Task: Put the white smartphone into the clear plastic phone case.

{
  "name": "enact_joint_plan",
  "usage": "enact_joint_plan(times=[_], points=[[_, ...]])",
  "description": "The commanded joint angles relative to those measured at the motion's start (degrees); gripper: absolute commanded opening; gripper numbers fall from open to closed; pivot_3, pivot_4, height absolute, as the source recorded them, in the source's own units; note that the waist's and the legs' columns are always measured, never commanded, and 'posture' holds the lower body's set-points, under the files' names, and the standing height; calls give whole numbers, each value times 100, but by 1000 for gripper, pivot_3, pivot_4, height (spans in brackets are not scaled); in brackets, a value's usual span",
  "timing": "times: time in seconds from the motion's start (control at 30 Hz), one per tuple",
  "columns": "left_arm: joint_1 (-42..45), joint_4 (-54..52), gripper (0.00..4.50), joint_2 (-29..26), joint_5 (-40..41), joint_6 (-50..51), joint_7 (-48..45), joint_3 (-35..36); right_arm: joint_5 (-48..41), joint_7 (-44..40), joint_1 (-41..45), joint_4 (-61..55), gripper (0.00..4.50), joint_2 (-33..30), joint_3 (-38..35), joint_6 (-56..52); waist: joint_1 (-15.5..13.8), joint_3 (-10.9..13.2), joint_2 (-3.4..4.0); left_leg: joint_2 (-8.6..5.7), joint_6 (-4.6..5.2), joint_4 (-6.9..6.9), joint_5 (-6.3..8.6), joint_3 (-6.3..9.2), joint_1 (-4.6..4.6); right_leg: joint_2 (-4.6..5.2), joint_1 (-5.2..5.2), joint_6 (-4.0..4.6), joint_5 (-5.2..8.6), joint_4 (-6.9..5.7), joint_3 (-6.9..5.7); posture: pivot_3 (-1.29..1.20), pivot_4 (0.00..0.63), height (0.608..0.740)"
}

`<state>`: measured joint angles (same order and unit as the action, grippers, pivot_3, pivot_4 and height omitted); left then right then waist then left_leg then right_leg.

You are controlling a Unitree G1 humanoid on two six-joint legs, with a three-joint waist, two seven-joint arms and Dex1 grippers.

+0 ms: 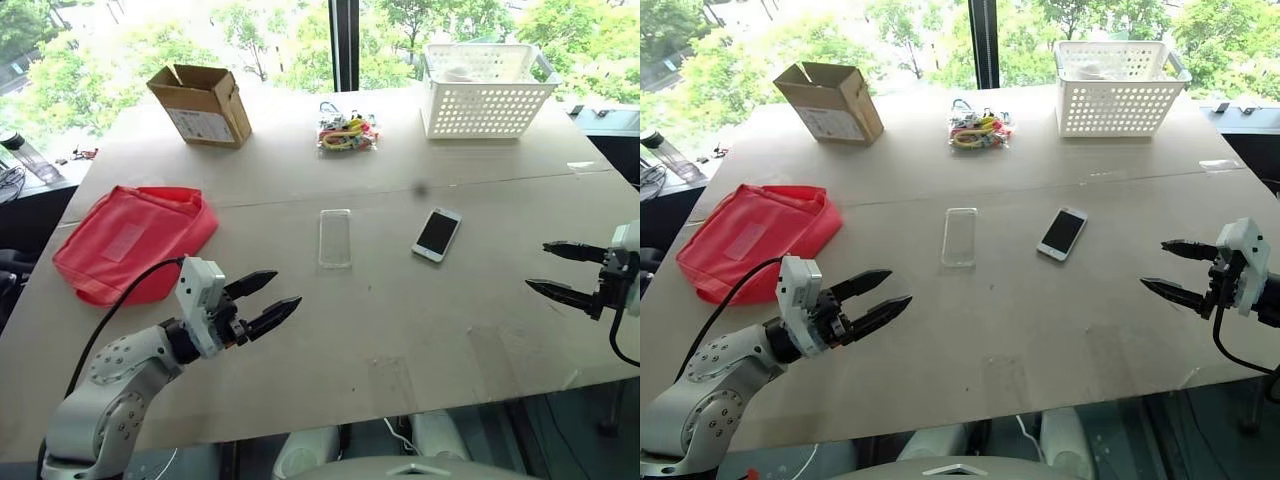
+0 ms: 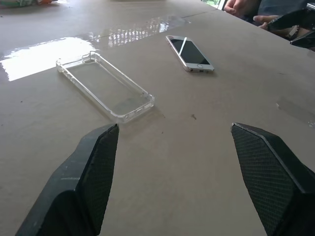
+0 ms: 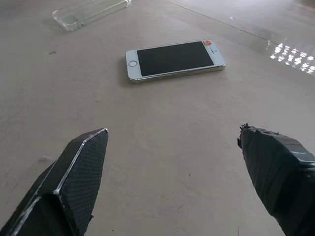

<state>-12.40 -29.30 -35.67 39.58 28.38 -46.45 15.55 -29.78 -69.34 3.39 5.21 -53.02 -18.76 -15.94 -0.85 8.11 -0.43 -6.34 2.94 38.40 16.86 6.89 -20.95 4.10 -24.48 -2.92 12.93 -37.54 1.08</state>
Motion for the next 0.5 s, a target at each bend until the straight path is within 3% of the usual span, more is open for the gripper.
enact_joint_plan(times=[0.03, 0.13, 0.23, 0.27, 0.3, 0.4, 0.43, 0.47, 0.5], points=[[70, -137, 3698, -33, 33, -82, 35, 113, -139, 514, -244, -880, 4458, 14, -484, -292, -5, 2, 3, 0, 0, 0, 0, 0, 0, 0, 0, 0, 0, 0, 0, 0, 150, 733], [482, 159, 3698, 51, -200, -214, 89, -182, -301, 1278, -330, -1941, 4458, 388, -411, -714, 29, 8, 13, -11, -1, -9, 0, 47, -24, 19, 33, -1, 2, 10, -53, 0, 150, 733], [653, 236, 3698, 28, -243, -200, 70, -255, -353, 1400, -401, -2233, 4458, 506, -361, -861, 160, -8, 51, -16, 34, 6, -7, 81, -78, 218, 114, -18, 27, 16, -346, 0, 150, 734], [731, 282, 3698, 1, -299, -216, 40, -317, -360, 1423, -436, -2272, 4458, 536, -361, -883, 154, -4, 62, -90, 26, 26, -44, 199, -76, 245, 129, -40, 45, 20, -436, 0, 150, 734], [799, 349, 3698, -37, -383, -277, -36, -387, -363, 1432, -496, -2283, 4458, 581, -369, -866, 144, 0, 71, -155, 25, 32, -56, 311, -75, 216, 127, -54, 57, 19, -443, 0, 150, 735], [1005, 579, 3698, -120, -589, -414, -220, -541, -274, 1410, -706, -2263, 4458, 710, -380, -704, 89, 0, 65, -458, -26, 22, -113, 821, -55, 158, 157, -147, 109, 44, -273, 0, 150, 738], [1094, 645, 3698, -138, -616, -442, -275, -580, -243, 1404, -765, -2273, 4458, 735, -381, -656, 44, 4, 60, -484, -44, 18, -125, 865, -64, 241, 185, -148, 127, 39, -300, 0, 150, 739], [1206, 710, 3698, -143, -634, -487, -367, -632, -226, 1405, -824, -2302, 4458, 761, -393, -618, 54, -8, 87, -407, -54, 35, -131, 710, -163, 336, 199, -123, 151, 17, -389, 0, 150, 740], [1336, 787, 3698, -163, -654, -505, -470, -711, -224, 1419, -882, -2330, 4458, 790, -416, -589, 55, -4, 104, -143, -62, 78, -139, 321, -283, 413, 224, -111, 201, -34, -535, 0, 150, 740]])
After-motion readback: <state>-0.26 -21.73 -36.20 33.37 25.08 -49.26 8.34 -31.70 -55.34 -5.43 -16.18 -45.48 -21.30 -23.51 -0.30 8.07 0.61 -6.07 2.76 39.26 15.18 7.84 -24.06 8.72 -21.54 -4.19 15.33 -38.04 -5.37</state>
